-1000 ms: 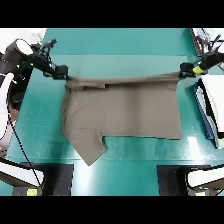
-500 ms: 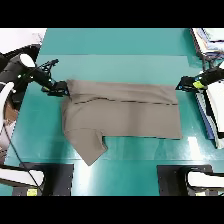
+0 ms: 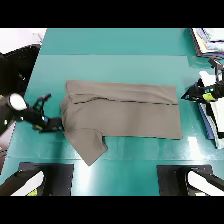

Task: Fold the shirts.

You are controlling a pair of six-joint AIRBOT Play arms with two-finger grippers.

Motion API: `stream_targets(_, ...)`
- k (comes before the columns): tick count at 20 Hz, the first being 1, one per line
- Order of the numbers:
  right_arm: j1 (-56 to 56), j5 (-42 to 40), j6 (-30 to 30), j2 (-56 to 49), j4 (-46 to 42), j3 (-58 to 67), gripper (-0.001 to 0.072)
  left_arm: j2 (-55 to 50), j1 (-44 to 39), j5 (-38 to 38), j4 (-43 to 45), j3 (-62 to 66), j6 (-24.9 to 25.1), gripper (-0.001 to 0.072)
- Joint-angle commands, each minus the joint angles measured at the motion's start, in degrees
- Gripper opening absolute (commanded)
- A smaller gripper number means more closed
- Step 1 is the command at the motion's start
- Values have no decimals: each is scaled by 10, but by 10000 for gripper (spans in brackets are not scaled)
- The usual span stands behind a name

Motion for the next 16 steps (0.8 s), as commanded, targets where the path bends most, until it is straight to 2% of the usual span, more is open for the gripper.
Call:
stream_targets(1,1,-19,-2,25,10,-22,438,64,1,33,-70,-120,-24,495)
stream_targets(6,1,-21,-10,26,28,-13,438,63,-9,110,-148,-148,6,494)
stream_targets(10,1,-21,-10,26,39,-13,437,63,-81,159,-175,-148,-2,493)
stream_targets(12,-3,-12,-11,26,38,-13,437,63,-86,156,-174,-147,-21,492)
stream_targets(13,-10,-3,-12,26,38,-13,437,63,-86,150,-173,-144,-20,346)
stream_targets(14,-21,10,-16,26,37,-13,437,63,-86,143,-173,-140,-7,57)
stream_targets(16,-54,45,-23,27,34,-19,437,63,-86,125,-166,-126,-3,28)
